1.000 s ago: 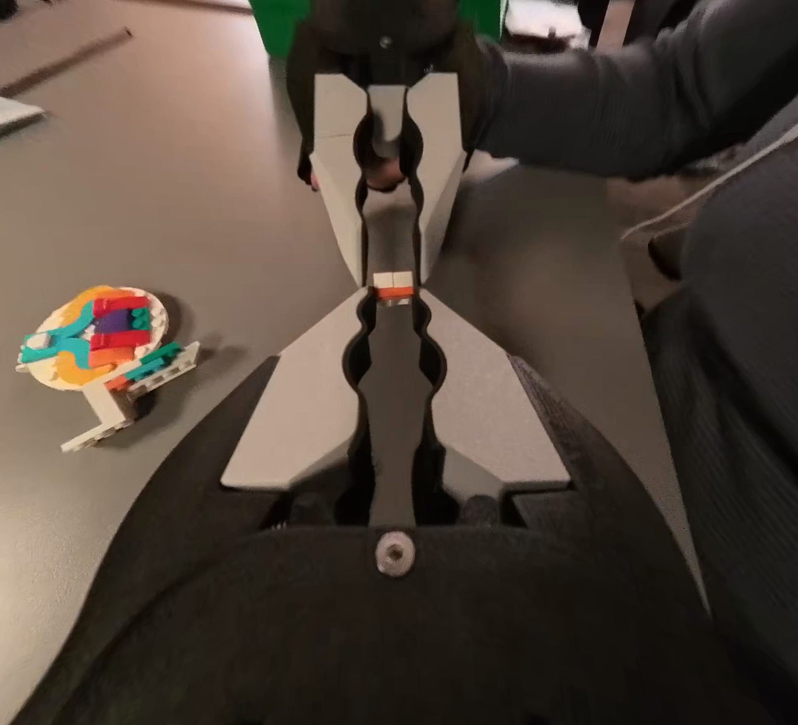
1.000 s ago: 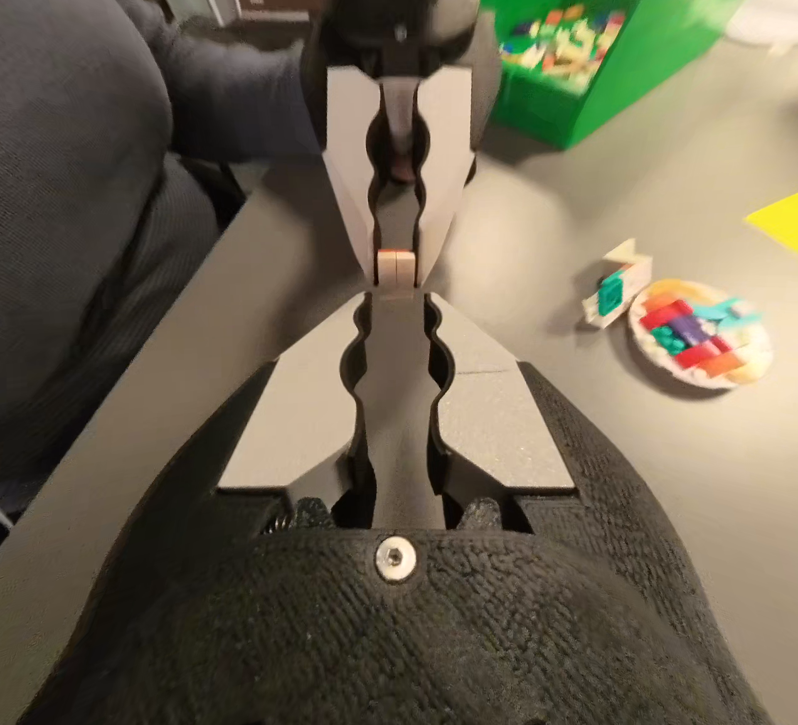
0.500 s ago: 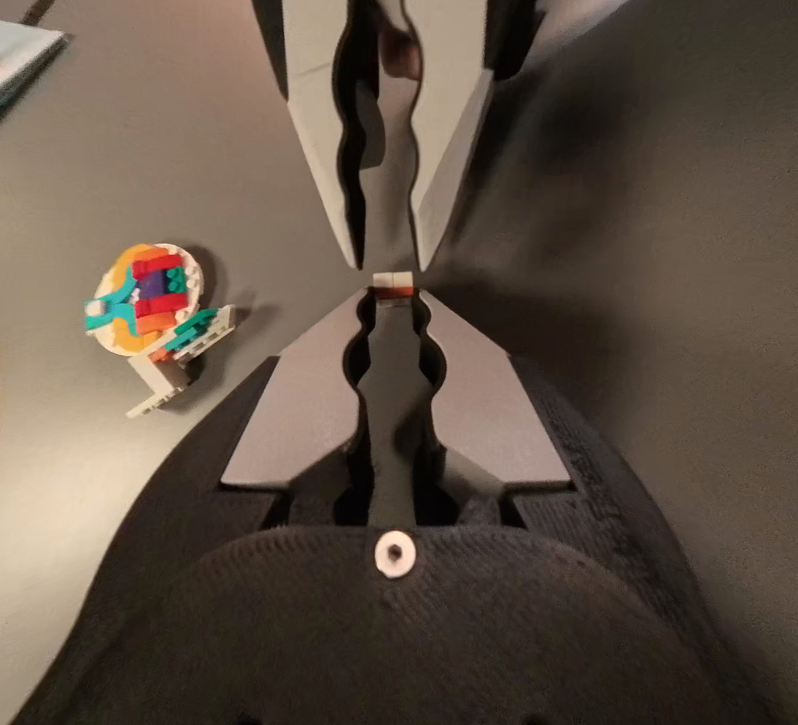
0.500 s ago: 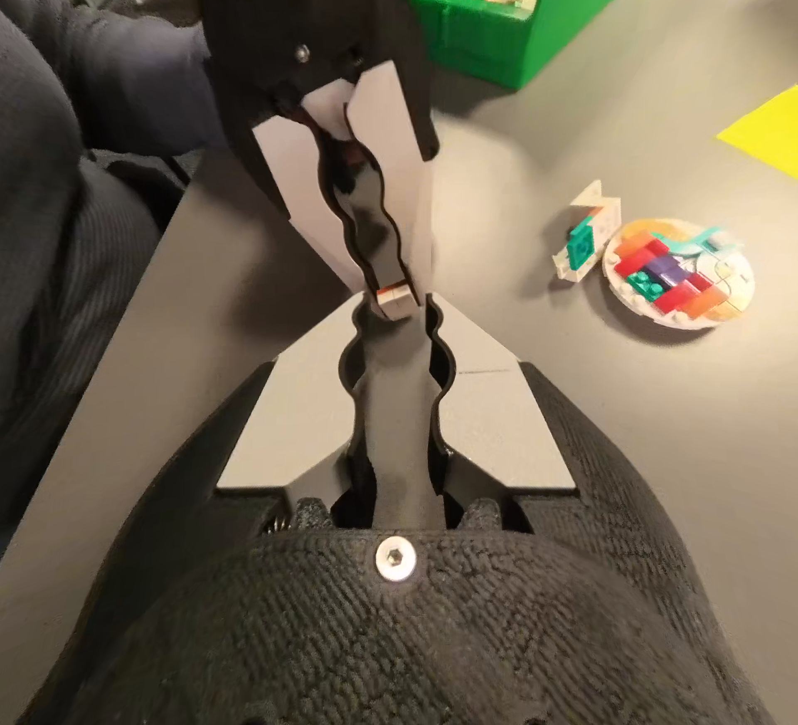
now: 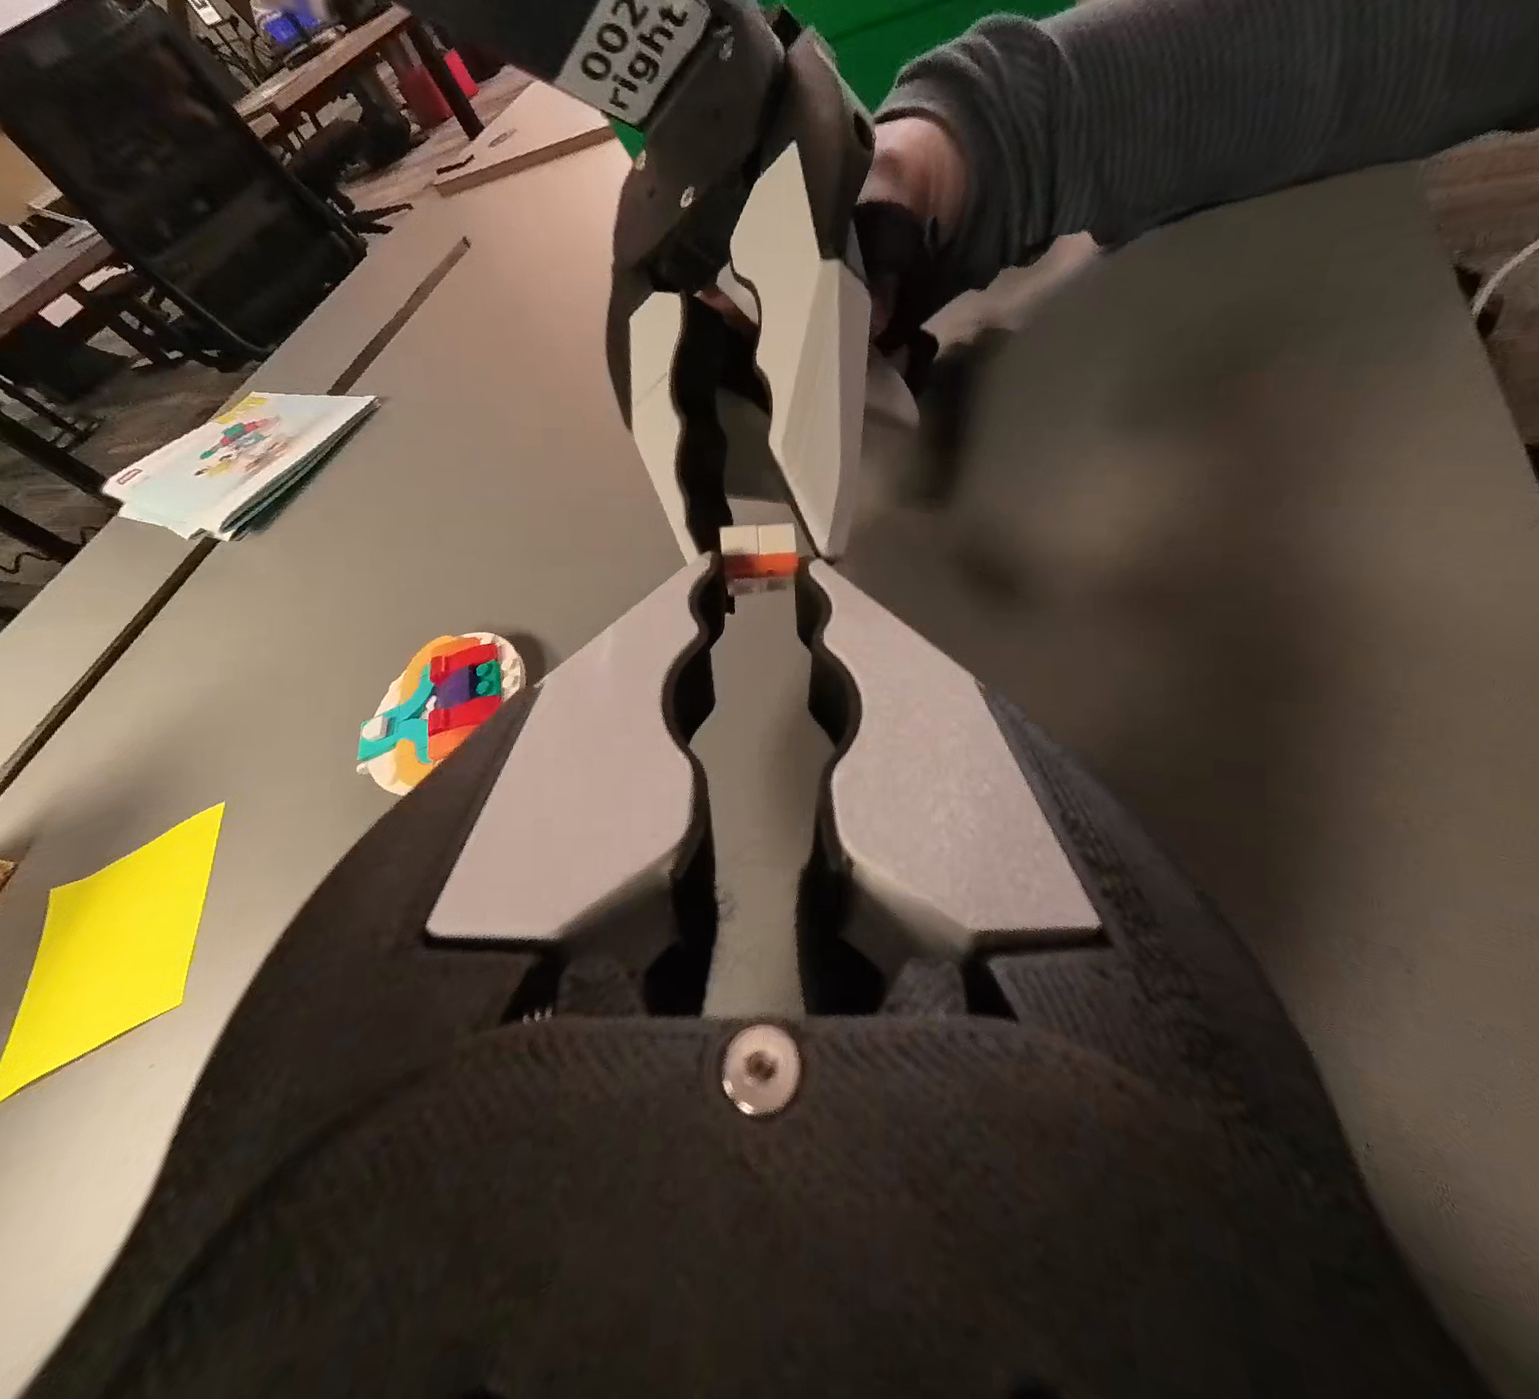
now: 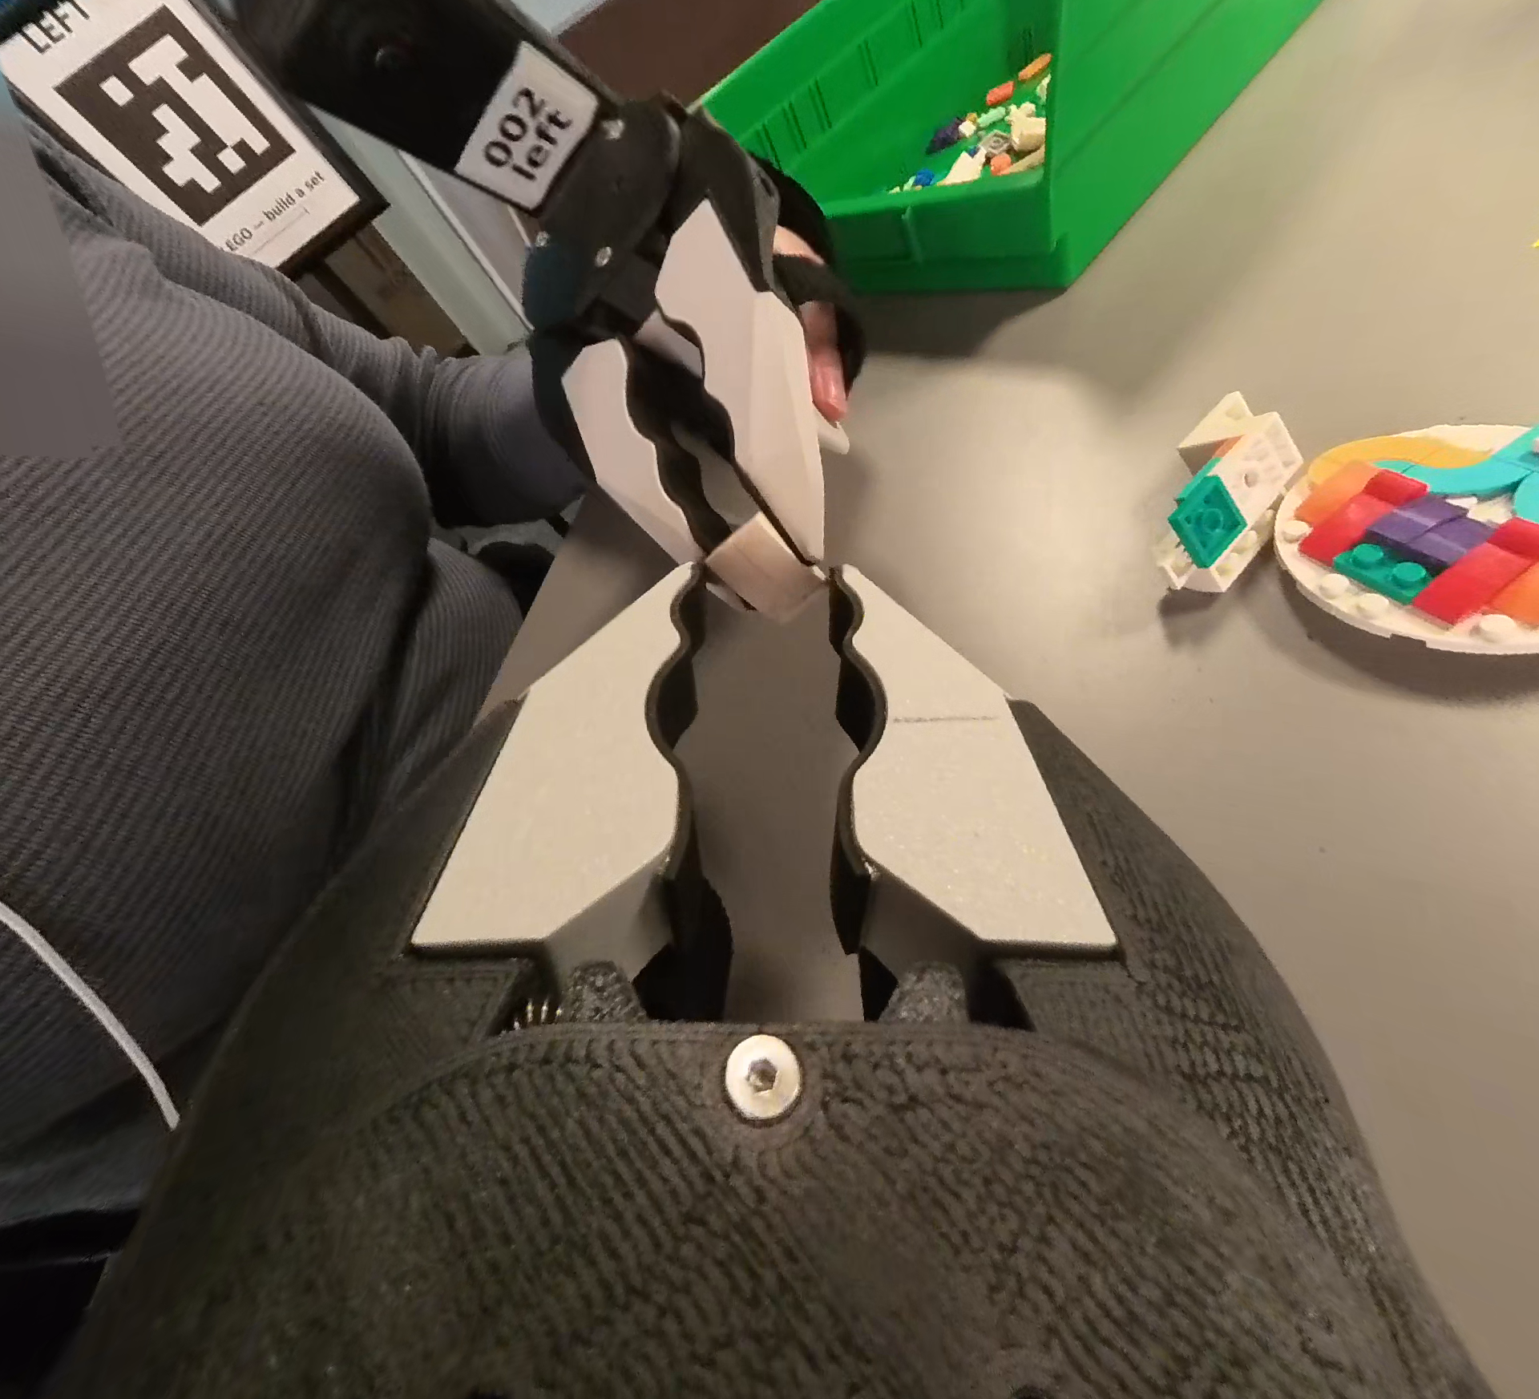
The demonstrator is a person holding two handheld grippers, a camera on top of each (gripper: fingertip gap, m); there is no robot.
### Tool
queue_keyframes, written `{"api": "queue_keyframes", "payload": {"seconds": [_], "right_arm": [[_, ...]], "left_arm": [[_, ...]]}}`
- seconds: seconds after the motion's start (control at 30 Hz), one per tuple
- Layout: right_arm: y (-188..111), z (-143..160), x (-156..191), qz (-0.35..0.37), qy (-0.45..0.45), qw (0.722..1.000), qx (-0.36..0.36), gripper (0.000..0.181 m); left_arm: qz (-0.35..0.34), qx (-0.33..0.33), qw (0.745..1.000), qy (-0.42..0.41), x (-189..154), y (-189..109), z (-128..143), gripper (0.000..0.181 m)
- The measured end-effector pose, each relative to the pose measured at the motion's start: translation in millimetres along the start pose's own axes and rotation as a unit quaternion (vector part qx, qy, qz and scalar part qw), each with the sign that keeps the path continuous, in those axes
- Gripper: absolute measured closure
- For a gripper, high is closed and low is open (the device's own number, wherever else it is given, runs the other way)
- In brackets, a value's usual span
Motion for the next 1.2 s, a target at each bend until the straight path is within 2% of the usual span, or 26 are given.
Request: {"api": "queue_keyframes", "payload": {"seconds": [0.23, 0.43, 0.53, 0.63, 0.73, 0.8, 0.87, 1.0, 1.07, 1.2], "right_arm": [[-8.3, -17.1, 1.4, -0.014, 0.009, 0.997, -0.069, 0.162], [-8.3, -14.2, -2.2, -0.008, 0.017, 0.998, -0.064, 0.156], [-10.2, -18.4, -0.2, 0.007, -0.035, 0.997, -0.064, 0.154], [-13.6, -23.2, 7.3, 0.031, -0.134, 0.989, -0.052, 0.157], [-13.9, -23.1, 15.8, 0.048, -0.221, 0.974, -0.021, 0.156], [-12.2, -20.1, 14.8, 0.064, -0.242, 0.968, 0.006, 0.156], [-9.5, -19.6, 14.8, 0.065, -0.238, 0.969, 0.01, 0.159], [-5.6, -19.9, 14.2, 0.05, -0.198, 0.979, -0.006, 0.161], [-4.5, -19.0, 12.0, 0.053, -0.189, 0.981, -0.006, 0.167], [-6.5, -17.9, 8.5, 0.063, -0.186, 0.98, 0.002, 0.161]], "left_arm": [[0.01, -0.078, 0.996, -0.05, 4.3, -9.8, -16.4, 0.165], [-0.01, -0.046, 0.998, -0.031, 7.0, -6.4, -10.0, 0.167], [0.01, -0.04, 0.998, -0.057, 5.8, -6.3, -8.4, 0.167], [0.047, -0.04, 0.993, -0.098, 3.2, -7.1, -7.8, 0.167], [0.092, -0.048, 0.985, -0.139, -2.1, -8.9, -10.0, 0.167], [0.116, -0.053, 0.977, -0.173, -3.6, -9.0, -11.2, 0.167], [0.12, -0.056, 0.975, -0.178, -3.8, -9.3, -12.2, 0.167], [0.084, -0.032, 0.986, -0.141, -3.0, -4.1, -6.0, 0.167], [0.076, -0.024, 0.989, -0.127, -4.4, -2.0, -4.7, 0.167], [0.071, -0.025, 0.987, -0.139, -1.7, -2.2, -4.5, 0.167]]}}
Point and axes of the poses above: each gripper's, where its closed fingertips meet, y out along the fingers, z out of its underside, x = y × z across the jaws, the point moved 2 cm from there along -y, back along the fingers, and after that the axes turned 13 degrees about -y, right-handed, at the moved point
